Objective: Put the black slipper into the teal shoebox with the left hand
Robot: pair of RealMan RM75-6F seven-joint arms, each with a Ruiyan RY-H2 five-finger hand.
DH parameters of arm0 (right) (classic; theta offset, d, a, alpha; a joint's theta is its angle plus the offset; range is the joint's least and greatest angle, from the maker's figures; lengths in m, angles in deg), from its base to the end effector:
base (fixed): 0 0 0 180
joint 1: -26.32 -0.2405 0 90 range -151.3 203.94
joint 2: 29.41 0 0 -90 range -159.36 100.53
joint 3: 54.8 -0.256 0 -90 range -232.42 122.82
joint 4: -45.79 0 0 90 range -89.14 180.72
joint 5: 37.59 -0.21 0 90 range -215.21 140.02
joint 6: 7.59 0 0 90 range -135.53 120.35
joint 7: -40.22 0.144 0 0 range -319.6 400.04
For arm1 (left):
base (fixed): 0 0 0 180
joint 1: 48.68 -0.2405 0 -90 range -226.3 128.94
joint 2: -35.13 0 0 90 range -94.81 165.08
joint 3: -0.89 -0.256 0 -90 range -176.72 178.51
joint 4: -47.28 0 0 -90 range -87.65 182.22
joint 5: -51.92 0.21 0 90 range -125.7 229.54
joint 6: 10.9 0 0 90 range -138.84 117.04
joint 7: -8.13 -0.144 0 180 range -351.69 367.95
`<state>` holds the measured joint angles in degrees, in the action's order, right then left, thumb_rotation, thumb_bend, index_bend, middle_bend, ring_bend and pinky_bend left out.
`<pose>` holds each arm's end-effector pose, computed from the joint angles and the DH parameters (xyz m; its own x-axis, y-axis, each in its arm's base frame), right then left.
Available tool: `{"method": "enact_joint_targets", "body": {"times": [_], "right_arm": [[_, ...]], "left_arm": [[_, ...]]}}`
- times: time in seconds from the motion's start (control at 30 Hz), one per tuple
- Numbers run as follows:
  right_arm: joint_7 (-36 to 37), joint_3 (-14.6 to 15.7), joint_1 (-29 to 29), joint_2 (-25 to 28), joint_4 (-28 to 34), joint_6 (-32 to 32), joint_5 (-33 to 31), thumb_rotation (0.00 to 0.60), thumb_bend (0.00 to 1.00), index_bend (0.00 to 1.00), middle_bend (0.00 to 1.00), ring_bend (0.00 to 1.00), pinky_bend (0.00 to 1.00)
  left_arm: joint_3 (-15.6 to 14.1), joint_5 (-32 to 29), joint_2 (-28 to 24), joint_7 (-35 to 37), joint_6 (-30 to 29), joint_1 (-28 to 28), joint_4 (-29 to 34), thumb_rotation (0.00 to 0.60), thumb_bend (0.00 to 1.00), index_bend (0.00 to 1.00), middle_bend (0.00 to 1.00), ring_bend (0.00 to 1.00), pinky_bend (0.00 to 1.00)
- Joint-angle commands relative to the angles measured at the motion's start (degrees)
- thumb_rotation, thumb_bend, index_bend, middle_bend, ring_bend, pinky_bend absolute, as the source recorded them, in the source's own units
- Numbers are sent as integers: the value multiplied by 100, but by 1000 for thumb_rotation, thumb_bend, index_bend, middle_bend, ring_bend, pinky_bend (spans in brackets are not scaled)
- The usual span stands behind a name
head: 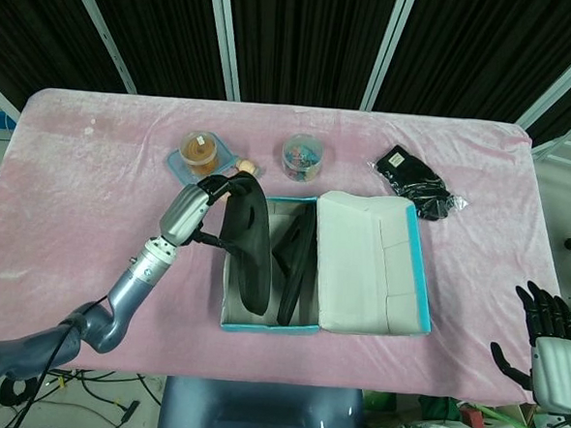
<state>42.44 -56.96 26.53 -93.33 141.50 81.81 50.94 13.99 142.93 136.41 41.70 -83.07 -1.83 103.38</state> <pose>-0.3051 -0.1507 0.1611 0.3112 0.0267 0.9500 -0.9502 0.0243 0.3106 -0.1094 0.3823 -0.0092 -0.1135 0.1787 0.9773 0.7762 -0.5981 0.1995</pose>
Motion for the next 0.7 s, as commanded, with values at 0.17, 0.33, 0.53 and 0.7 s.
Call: {"method": "enact_joint_targets", "body": {"times": [0.17, 0.33, 0.53, 0.7], "right_arm": [[-9, -1, 10, 10, 14, 6, -5, 600, 233, 0, 20, 0, 11], [-10, -4, 16, 11, 19, 9, -9, 600, 233, 0, 20, 0, 11], [-28, -4, 8, 11, 33, -8, -2, 600, 234, 0, 20, 0, 11], [-19, -1, 23, 14, 31, 1, -8, 600, 233, 0, 20, 0, 11]], "left_arm": [[-226, 177, 595, 108, -282, 128, -815, 600, 0, 172, 506, 364, 272], [-374, 208, 719, 212, -225, 162, -1106, 600, 0, 171, 507, 364, 297], [-467, 120, 762, 259, 48, 229, -1244, 600, 0, 145, 504, 364, 319], [-525, -66, 630, 48, 609, 303, -1086, 600, 0, 113, 495, 364, 321]]}}
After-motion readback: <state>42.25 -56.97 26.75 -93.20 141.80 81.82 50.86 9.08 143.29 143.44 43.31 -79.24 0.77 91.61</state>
